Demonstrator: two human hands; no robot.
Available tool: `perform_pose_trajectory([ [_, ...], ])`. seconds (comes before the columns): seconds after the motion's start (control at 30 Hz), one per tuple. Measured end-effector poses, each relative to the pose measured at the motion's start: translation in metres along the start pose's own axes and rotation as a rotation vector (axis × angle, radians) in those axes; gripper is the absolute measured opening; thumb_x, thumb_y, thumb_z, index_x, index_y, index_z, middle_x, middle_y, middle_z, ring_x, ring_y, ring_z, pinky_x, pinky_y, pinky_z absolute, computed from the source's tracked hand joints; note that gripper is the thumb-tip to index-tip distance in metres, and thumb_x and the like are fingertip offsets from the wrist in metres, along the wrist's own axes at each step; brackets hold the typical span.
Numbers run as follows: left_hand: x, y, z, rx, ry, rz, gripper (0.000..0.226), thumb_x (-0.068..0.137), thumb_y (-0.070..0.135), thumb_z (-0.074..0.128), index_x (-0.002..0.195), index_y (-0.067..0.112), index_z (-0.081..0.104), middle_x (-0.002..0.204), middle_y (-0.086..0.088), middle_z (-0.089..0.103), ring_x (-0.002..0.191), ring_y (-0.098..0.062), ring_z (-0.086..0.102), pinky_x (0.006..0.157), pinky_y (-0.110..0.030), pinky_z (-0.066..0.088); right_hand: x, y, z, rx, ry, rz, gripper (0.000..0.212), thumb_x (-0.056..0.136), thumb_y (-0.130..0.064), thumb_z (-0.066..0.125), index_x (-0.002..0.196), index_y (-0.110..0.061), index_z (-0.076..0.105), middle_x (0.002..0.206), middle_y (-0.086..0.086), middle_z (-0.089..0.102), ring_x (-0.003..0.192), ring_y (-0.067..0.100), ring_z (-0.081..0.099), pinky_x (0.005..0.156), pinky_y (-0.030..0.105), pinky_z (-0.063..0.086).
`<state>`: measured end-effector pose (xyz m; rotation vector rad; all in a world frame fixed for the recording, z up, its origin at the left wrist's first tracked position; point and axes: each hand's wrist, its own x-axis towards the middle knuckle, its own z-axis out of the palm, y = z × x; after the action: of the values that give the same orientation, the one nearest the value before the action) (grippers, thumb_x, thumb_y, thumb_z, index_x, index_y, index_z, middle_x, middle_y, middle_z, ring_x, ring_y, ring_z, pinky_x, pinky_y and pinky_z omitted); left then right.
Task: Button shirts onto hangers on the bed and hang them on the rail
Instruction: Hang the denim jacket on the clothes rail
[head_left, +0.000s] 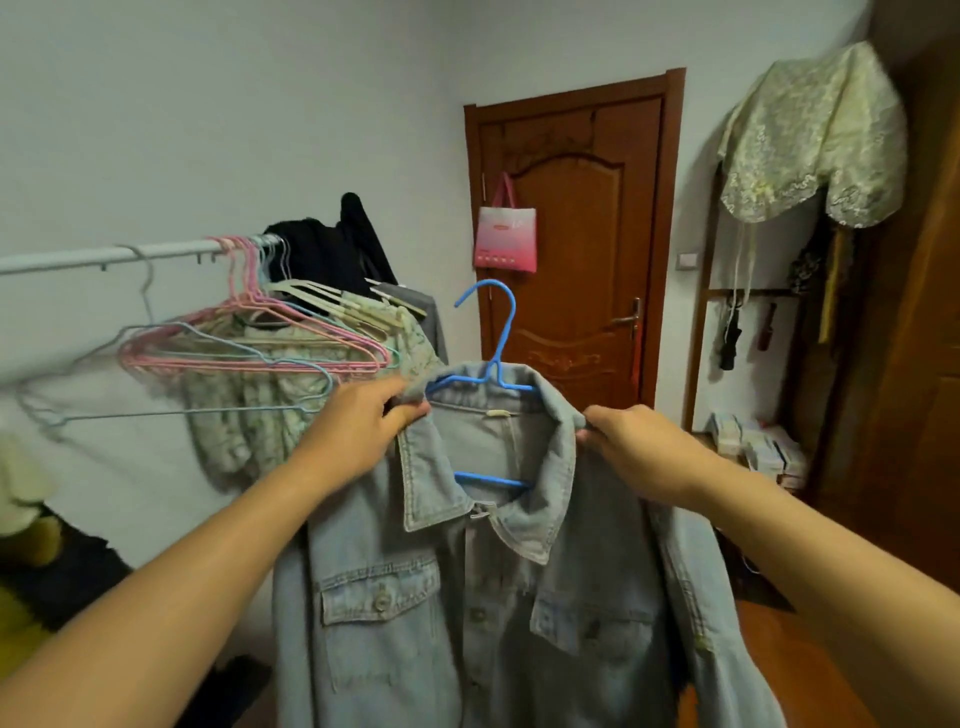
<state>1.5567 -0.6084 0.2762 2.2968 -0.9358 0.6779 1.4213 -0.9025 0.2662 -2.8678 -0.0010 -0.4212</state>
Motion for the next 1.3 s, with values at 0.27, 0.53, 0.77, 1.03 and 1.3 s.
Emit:
perform_pose_trajectory([
  [0.27,0.001,-0.030,-0.120,0.740,-0.405,-0.311,0.046,0.093,0.055,0.058,0.126,0.023,0.060,0.130,-0.009,0.063,0.119,-0.033,0.060,0.094,-0.040,0.051,0.043,-0.105,0.022,0.073,0.188,-0.163,0.025,0.105,-0.041,0.044,0.086,-0.030,0.055,0.074,-0.008,0.062,0.062,0.012,0.060,0.055,0.039,0.052],
  [0.53,-0.056,-0.049,-0.283,1.239,-0.210,-0.499,0.031,0.101,0.034,0.047,0.127,0.021,0.059,0.129,-0.009,0.055,0.120,-0.032,0.050,0.093,-0.046,0.045,0.091,-0.212,0.043,0.177,0.166,-0.245,0.024,0.104,-0.035,0.051,0.084,-0.028,0.061,0.078,-0.005,0.062,0.068,0.010,0.057,0.057,0.031,0.045],
  [0.77,-0.112,-0.100,-0.287,0.918,-0.192,-0.703,0.062,0.102,0.056,0.038,0.157,0.030,0.024,0.154,-0.008,0.037,0.139,-0.032,0.041,0.102,-0.049,0.046,0.169,-0.320,0.024,0.271,0.233,-0.305,0.024,0.101,-0.033,0.053,0.089,-0.017,0.066,0.096,0.015,0.070,0.094,0.039,0.065,0.072,0.040,0.048],
  [1.03,-0.121,-0.134,-0.278,0.807,-0.193,-0.742,0.060,0.102,0.055,0.037,0.151,0.021,0.039,0.151,-0.010,0.044,0.138,-0.029,0.044,0.108,-0.045,0.043,0.198,-0.421,0.074,0.189,0.027,-0.400,0.018,0.097,-0.017,0.057,0.108,-0.009,0.069,0.107,0.015,0.070,0.099,0.034,0.068,0.082,0.041,0.057],
  [1.3,-0.124,-0.131,-0.275,0.842,-0.167,-0.691,0.051,0.101,0.053,0.039,0.137,0.021,0.052,0.135,-0.006,0.055,0.121,-0.026,0.056,0.094,-0.041,0.050,0.189,-0.428,0.081,0.262,0.104,-0.499,0.023,0.099,-0.028,0.058,0.092,-0.009,0.068,0.097,0.013,0.069,0.089,0.033,0.066,0.074,0.040,0.053],
])
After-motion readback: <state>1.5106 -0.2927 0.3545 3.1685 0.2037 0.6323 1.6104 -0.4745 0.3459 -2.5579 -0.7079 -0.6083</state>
